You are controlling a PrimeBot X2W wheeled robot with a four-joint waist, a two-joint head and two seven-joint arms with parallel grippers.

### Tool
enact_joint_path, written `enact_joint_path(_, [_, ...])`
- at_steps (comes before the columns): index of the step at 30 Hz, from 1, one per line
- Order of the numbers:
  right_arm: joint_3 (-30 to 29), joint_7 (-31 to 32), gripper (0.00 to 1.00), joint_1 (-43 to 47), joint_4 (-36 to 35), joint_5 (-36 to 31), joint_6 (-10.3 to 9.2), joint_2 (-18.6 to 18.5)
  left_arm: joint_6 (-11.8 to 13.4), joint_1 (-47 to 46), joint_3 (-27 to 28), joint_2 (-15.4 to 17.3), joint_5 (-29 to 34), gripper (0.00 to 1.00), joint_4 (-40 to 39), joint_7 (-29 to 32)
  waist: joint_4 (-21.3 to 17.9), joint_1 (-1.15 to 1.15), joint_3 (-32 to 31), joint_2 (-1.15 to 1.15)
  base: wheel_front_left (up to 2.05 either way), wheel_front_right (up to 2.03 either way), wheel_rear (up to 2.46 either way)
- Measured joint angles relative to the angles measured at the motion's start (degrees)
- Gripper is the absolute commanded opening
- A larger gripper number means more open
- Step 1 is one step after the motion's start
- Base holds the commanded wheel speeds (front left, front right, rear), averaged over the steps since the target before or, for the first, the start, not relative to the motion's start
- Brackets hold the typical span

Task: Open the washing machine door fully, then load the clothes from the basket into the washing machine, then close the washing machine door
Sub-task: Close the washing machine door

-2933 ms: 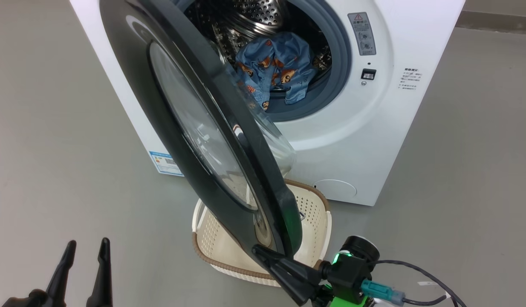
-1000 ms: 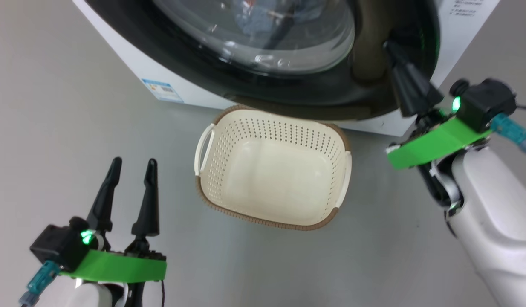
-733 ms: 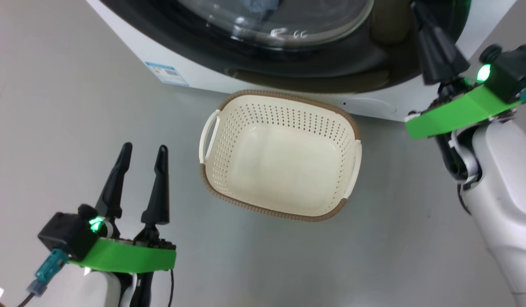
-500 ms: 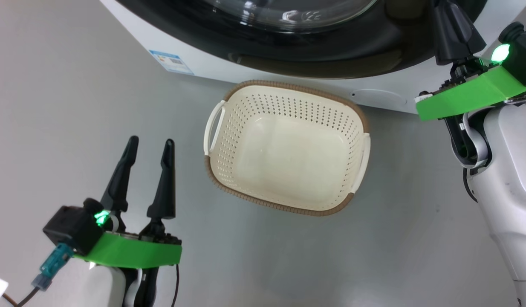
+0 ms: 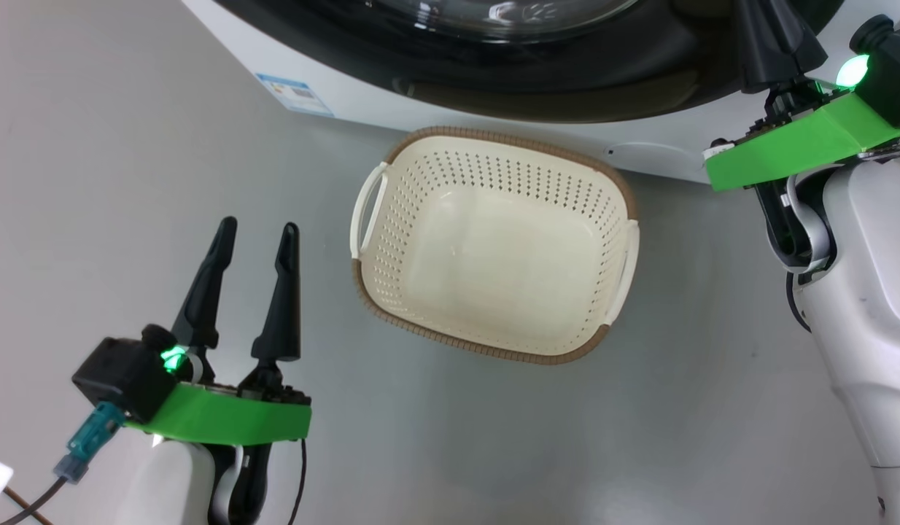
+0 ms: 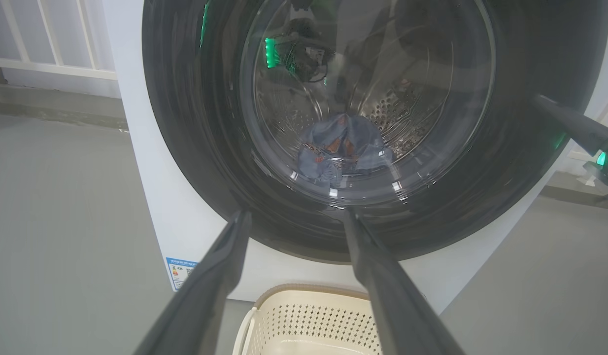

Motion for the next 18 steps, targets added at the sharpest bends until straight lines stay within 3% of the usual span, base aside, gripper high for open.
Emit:
enact_joint_path(13, [1.8,0.0,0.00,9.8,-1.6,0.3,-0.80,1.2,0.0,2.0,0.9,2.6,-1.0,1.00,3.7,0.0,-2.5,0.00,-6.1,0.00,0.00,0.00,0.00])
enact_joint_path(18, [1.5,0.0,0.42,14.6,-2.1,0.4,-0.85,1.5,0.0,4.2,2.1,3.7,-0.9,1.00,4.7,0.0,-3.8,-0.01,-9.0,0.00,0.00,0.00,0.00])
